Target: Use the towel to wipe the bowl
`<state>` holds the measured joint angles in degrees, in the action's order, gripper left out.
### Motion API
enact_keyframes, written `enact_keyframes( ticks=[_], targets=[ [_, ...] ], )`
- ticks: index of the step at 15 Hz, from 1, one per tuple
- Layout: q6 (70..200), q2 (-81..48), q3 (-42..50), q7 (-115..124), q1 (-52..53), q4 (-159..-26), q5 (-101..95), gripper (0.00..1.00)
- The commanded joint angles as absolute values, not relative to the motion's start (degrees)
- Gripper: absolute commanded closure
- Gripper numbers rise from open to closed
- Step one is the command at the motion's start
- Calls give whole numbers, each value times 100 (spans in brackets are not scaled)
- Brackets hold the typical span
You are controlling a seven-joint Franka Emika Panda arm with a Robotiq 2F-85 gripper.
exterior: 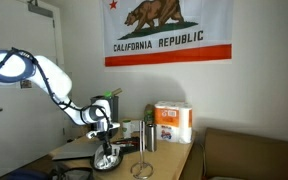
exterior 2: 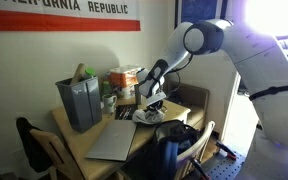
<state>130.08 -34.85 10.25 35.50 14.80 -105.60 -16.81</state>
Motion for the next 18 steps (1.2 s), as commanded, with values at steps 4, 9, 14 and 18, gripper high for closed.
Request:
enact_keyframes(
  ticks=[4, 9, 14, 18],
  targets=[
    [13806, -3614, 1318, 4968, 1752, -10660, -2728, 94],
    [14291, -3676, 716, 4768, 1386, -10928, -1864, 94],
    [13996, -3507, -89, 3487, 890, -11054, -373, 94],
    [12805, -3384, 185, 3088, 1111, -10835, -377, 94]
  ],
)
